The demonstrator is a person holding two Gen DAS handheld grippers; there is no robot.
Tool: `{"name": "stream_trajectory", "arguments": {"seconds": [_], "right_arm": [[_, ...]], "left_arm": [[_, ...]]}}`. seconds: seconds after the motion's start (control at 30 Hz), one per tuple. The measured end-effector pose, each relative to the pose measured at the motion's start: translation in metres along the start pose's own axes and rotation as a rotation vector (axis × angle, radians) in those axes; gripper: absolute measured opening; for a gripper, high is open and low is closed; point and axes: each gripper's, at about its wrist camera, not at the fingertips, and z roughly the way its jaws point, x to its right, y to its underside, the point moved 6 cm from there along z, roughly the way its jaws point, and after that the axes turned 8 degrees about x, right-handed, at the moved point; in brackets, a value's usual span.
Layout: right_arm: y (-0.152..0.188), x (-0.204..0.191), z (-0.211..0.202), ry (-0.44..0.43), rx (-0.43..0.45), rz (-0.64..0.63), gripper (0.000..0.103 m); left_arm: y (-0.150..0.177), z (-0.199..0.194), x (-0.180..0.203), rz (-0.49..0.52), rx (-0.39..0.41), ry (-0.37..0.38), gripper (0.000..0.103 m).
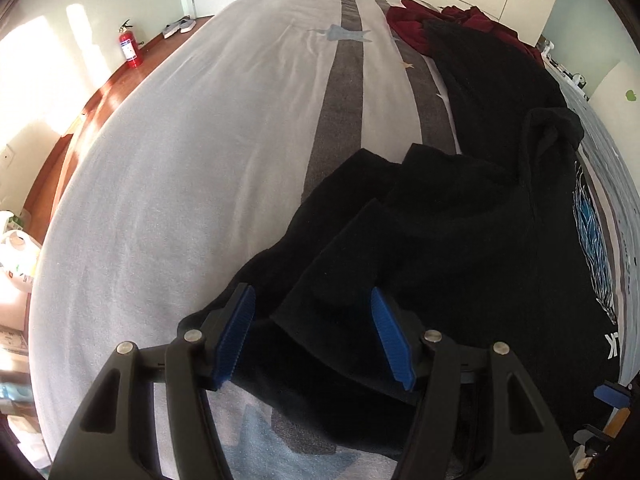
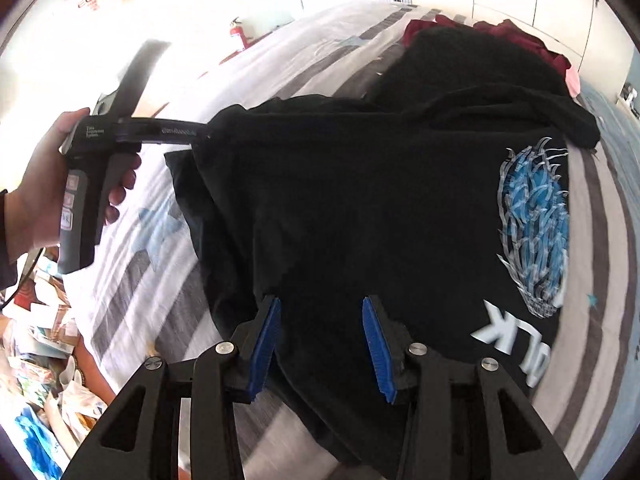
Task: Fold clothes
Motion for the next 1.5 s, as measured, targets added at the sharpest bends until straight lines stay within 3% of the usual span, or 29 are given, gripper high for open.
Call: {"name": "stream_trajectory", "arguments": {"seconds": [0.07,0.17,0.4,0.57,0.6,0.63,0.7,0.93,1.0,1.13,1.3,1.43,1.5], "right_arm": [[-0.002,-0.007,0.007,0.0,0.002,0.003,0.039],[-0.004,-0.018,0.016,0.002,0.008,-0.023,0.039],[0.004,-0.042,0.028,0.025,0.009,-0.163,0.039],[0.01,-0.043,0.044,0.089,-0.02,-0.196,0.039],[0.011,-0.043,0.047,0.093,-0.031,-0.197,0.035],[0.012,-0.043,0.05,0.097,-0.04,-0.198,0.021],[0.012,-0.041,0.052,0.103,-0.049,-0.2,0.004],[-0.016,-0.002,0.016,-0.016,-0.015,0.029,0.003],[-0.018,0.002,0.01,-0.032,-0.018,0.028,0.003],[-0.009,-0.01,0.009,-0.057,-0.046,-0.029,0.003],[-0.005,-0.011,0.012,-0.044,-0.053,-0.017,0.003],[-0.003,-0.005,0.013,-0.034,-0.055,-0.006,0.003],[-0.001,-0.001,0.01,-0.037,-0.053,-0.018,0.003]], "left_arm": [[-0.003,-0.003,0.001,0.006,0.004,0.012,0.024],[-0.008,-0.008,0.003,0.014,0.014,0.03,0.003],[-0.038,-0.05,-0.011,-0.151,0.084,0.162,0.002],[-0.058,-0.076,-0.014,-0.195,0.134,0.218,0.002],[-0.061,-0.077,-0.014,-0.197,0.135,0.222,0.002],[-0.063,-0.077,-0.014,-0.195,0.138,0.22,0.002],[-0.068,-0.076,-0.013,-0.193,0.14,0.216,0.002],[-0.095,-0.081,-0.009,-0.188,0.178,0.211,0.002],[-0.096,-0.082,-0.015,-0.202,0.185,0.186,0.0],[-0.081,-0.076,-0.029,-0.241,0.148,0.181,0.0],[-0.031,-0.046,-0.034,-0.212,0.009,0.114,0.001],[0.008,-0.023,-0.038,-0.194,-0.046,0.059,0.04],[0.014,-0.015,-0.034,-0.206,-0.061,0.078,0.047]]}}
